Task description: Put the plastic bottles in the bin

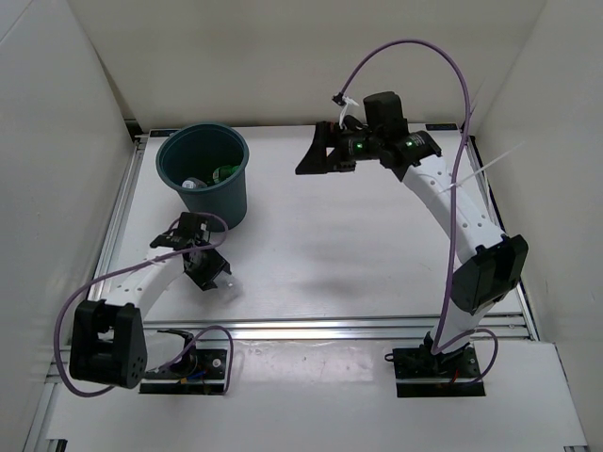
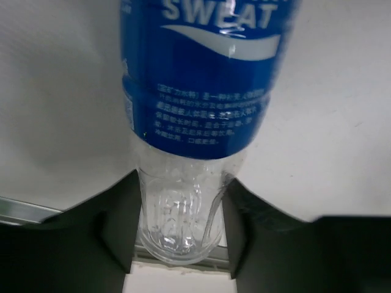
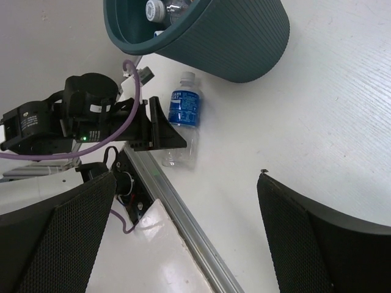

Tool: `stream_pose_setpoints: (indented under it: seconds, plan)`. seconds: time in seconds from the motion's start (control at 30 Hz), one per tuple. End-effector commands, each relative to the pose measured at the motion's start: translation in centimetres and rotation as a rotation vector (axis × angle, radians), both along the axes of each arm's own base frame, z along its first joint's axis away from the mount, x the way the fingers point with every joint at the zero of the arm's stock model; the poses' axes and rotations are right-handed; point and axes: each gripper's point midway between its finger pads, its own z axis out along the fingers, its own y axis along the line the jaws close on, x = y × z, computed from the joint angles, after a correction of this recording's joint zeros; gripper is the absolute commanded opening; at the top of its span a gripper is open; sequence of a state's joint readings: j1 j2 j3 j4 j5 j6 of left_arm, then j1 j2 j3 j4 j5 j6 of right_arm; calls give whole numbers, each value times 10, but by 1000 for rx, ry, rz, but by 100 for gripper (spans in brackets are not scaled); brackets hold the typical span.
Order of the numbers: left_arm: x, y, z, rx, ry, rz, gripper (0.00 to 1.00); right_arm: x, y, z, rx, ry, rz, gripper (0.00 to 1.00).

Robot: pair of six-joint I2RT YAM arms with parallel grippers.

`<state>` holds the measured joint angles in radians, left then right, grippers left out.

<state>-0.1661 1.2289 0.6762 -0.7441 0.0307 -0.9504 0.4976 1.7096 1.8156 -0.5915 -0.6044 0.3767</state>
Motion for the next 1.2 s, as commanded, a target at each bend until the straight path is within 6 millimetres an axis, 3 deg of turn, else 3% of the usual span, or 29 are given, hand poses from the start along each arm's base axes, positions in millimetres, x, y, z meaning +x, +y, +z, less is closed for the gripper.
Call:
stream_pose_setpoints:
  seconds: [0.0,0.07,0.17,0.27,0.3,0.37,0.4,0.43,0.5,0.53,0.6,0.63,0.73,0.8,0.83,0.87,0.93,1.03,1.07,1.1,1.17]
  plan:
    - [15,-6,22,-24,-100,-36,48,-4,-6,12,7,-56,3,100]
    - [13,-8,34,-42,-122,-29,43,-2,-11,12,3,-58,-14,100]
    - [18,4,72,-8,-229,46,41,-2,-11,12,0,-66,-11,100]
    - [32,21,132,65,-383,115,41,0,-14,10,-5,-58,-20,100]
    - [36,27,171,79,-453,137,41,2,-14,7,-9,-50,-19,100]
    - [46,42,210,149,-517,183,38,4,-12,6,-7,-40,-24,100]
    - [54,45,261,154,-626,195,38,4,-12,6,-7,-39,-24,100]
    - [63,48,276,189,-643,180,38,3,-11,11,4,-48,-15,100]
    - [81,53,317,224,-737,177,38,7,-9,2,-3,-20,-19,100]
    - [98,53,346,254,-798,149,40,7,-7,4,4,-20,-10,100]
    - [120,50,368,275,-846,124,42,8,-6,8,11,-20,-13,100]
    - [142,50,380,289,-858,124,43,8,-5,9,16,-19,-6,100]
    - [172,41,391,288,-878,59,48,9,-4,13,21,-29,-5,100]
    - [199,33,361,278,-803,8,60,10,-5,12,16,-31,-13,100]
    - [206,30,356,271,-791,-2,70,8,-6,13,17,-32,-13,100]
    - [213,29,340,276,-754,-9,91,8,-6,13,14,-40,-10,100]
    - [213,35,324,296,-701,-2,100,8,-14,19,12,-58,-36,100]
    - [199,45,326,327,-699,36,100,4,-23,13,-6,-67,-48,100]
    - [193,49,318,341,-684,42,100,6,-29,10,-14,-64,-66,100]
    - [179,54,336,354,-739,58,100,9,-35,1,-30,-47,-88,100]
    - [160,70,341,420,-764,92,100,10,-42,-4,-39,-23,-126,100]
